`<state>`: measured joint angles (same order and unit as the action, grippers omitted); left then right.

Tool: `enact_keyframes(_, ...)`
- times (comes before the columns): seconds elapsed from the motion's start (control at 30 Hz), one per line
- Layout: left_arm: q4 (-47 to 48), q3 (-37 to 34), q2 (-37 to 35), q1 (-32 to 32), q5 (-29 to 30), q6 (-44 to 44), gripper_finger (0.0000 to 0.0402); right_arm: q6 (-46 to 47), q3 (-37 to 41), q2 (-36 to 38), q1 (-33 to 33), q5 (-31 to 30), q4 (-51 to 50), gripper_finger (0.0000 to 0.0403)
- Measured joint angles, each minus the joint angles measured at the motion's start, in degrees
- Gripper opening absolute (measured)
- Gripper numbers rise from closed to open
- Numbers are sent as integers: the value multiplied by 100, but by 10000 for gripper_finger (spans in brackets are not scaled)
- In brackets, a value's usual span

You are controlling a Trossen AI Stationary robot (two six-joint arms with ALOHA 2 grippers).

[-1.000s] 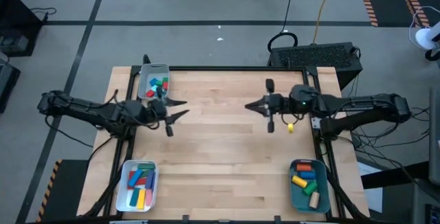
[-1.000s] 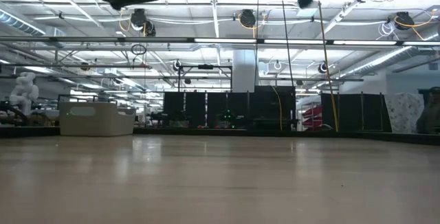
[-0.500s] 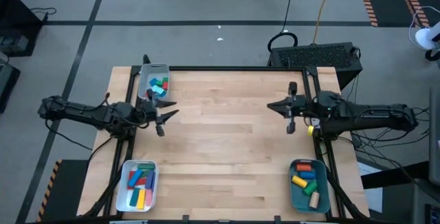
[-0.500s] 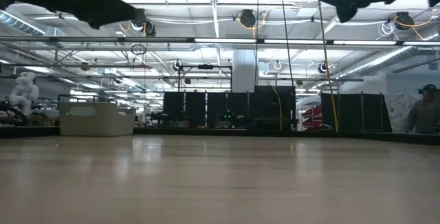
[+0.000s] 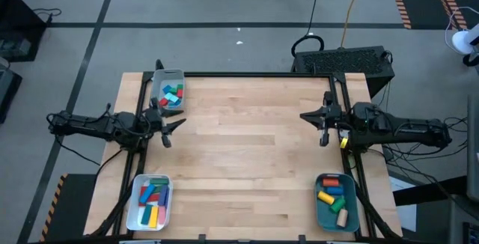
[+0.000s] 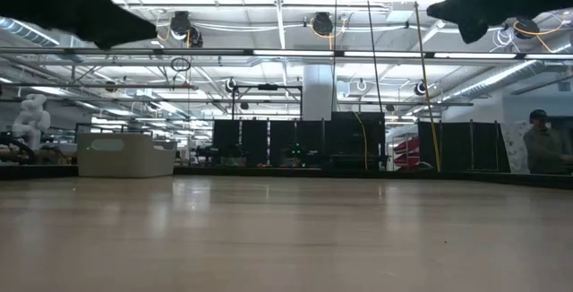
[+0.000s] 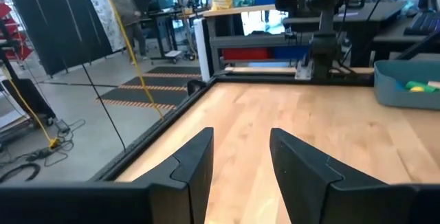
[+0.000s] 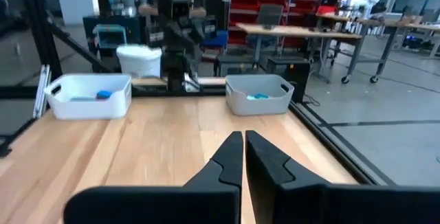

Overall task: Sort blocks by size
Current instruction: Return to Home Position

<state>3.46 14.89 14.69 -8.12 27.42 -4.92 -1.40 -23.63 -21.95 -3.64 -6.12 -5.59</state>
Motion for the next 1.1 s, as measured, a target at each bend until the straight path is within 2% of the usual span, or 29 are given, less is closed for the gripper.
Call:
enact_keyframes(0.33,378,-438,-865,0,-11,-146,146,224,942,670,0,42,699,0)
enact_keyframes(0.57,515,-692,-1458,0,-48,-64,146,431,1302,1204,0,97,755,0)
enact_keyframes(0.93,522,-892,-1466,-1,-209,350,146,871,1797,1684,0,204,759,0)
enact_keyframes(1.1,419,-1071,-1466,-4,-345,536,146,922,1826,1709,0,470,746,0)
